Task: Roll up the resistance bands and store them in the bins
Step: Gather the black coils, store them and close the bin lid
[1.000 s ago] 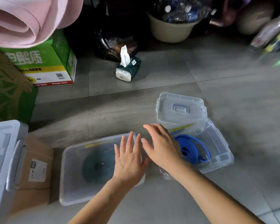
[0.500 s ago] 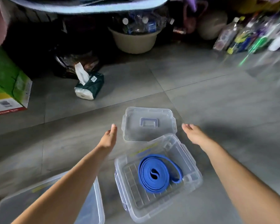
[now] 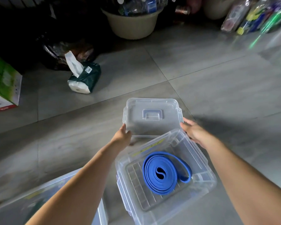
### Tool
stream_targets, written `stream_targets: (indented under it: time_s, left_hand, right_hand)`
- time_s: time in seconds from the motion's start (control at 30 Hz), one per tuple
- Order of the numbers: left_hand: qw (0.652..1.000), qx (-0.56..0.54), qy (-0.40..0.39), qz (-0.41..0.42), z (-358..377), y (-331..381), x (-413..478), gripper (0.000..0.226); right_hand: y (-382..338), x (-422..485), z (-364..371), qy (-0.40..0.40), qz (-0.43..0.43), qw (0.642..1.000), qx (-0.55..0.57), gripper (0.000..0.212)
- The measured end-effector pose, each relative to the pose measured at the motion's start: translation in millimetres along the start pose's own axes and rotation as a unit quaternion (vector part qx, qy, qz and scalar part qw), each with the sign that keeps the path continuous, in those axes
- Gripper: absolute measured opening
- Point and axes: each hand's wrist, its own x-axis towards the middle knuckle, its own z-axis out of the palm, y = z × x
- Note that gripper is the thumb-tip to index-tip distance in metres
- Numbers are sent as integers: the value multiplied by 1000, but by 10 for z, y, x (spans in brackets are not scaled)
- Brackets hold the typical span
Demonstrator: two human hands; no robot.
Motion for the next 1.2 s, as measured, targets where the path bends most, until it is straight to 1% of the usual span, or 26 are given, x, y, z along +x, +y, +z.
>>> stream_targets:
  time_s: [0.07, 0.13, 0.2, 0.27, 0.33, 0.37, 0.4, 0.47, 0.5, 0.57, 0.6, 0.67, 0.7, 0.8, 0.87, 0.93, 0.97, 1.0, 1.03, 1.07, 1.1, 1.13, 1.17, 1.2]
  left_hand:
    - [999, -1, 12, 43, -75, 50, -66, 58]
    - [991, 62, 51, 106, -204, 141, -193, 59]
    - [965, 138, 117, 192, -358, 237, -337, 55]
    - [929, 161, 203, 265, -530, 353, -485, 45]
    - [893, 138, 279, 325, -674, 468, -634, 34]
    - [878, 122, 304, 350, -720, 507, -705, 31]
    - [867, 99, 320, 369, -753, 532, -783, 30]
    - [862, 32, 325, 389, -790, 546, -938, 30]
    - [863, -8, 321, 391, -796, 537, -1016, 30]
    - [863, -84, 315, 387, -826, 526, -1172, 27]
    - [864, -129, 305, 380, -855, 538, -1265, 24]
    - [865, -212, 268, 367, -935, 567, -1443, 16]
    - [870, -242, 245, 353, -968, 580, -1526, 18]
    - [892, -312, 176, 275, -1018, 598, -1676, 25]
    - [913, -304, 142, 231, -996, 576, -1744, 24]
    - [928, -296, 113, 197, -927, 512, -1776, 19]
    - [934, -290, 103, 180, -878, 468, -1792, 24]
    - [944, -264, 106, 169, -814, 406, -1796, 35]
    - [957, -211, 116, 165, -738, 327, -1784, 44]
    - [967, -146, 127, 164, -646, 229, -1753, 44]
    - [974, -88, 135, 158, -542, 138, -1734, 38]
    - [978, -52, 138, 145, -439, 45, -1723, 33]
    - [981, -37, 136, 137, -348, -54, -1700, 35]
    - [982, -39, 137, 128, -278, -122, -1714, 41]
  right_hand:
    - [-49, -14, 15, 26, -56, 997, -38, 35]
    - [-148, -83, -16, 60, -118, 990, -44, 18]
    - [-243, -140, -112, 105, -164, 981, -19, 13]
    - [-418, -244, -225, 128, -216, 968, 20, 24]
    - [-648, -407, -326, 150, -274, 949, 42, 32]
    - [-753, -479, -369, 163, -301, 938, 52, 31]
    - [-849, -552, -404, 174, -326, 927, 61, 28]
    - [-974, -717, -454, 189, -360, 910, 79, 26]
    - [-1013, -804, -468, 194, -372, 903, 94, 27]
    - [-1046, -943, -502, 203, -387, 891, 123, 39]
    - [-1033, -1000, -523, 205, -391, 890, 118, 43]
    - [-971, -1104, -549, 201, -390, 896, 72, 49]
    - [-921, -1143, -546, 188, -386, 901, 65, 50]
    - [-828, -1318, -475, 146, -375, 909, 114, 47]
    - [-741, -1400, -447, 164, -357, 912, 116, 44]
    - [-614, -1478, -423, 218, -323, 917, 82, 38]
    - [-514, -1504, -395, 238, -303, 921, 62, 35]
    - [-408, -1534, -344, 246, -279, 927, 54, 31]
    - [-281, -1537, -280, 245, -253, 934, 56, 27]
    - [-150, -1544, -212, 235, -233, 941, 73, 23]
    - [-15, -1518, -145, 222, -213, 947, 93, 18]
    - [107, -1498, -88, 215, -199, 951, 104, 13]
    - [217, -1469, -39, 214, -185, 954, 100, 11]
    - [309, -1442, 3, 210, -174, 958, 90, 12]
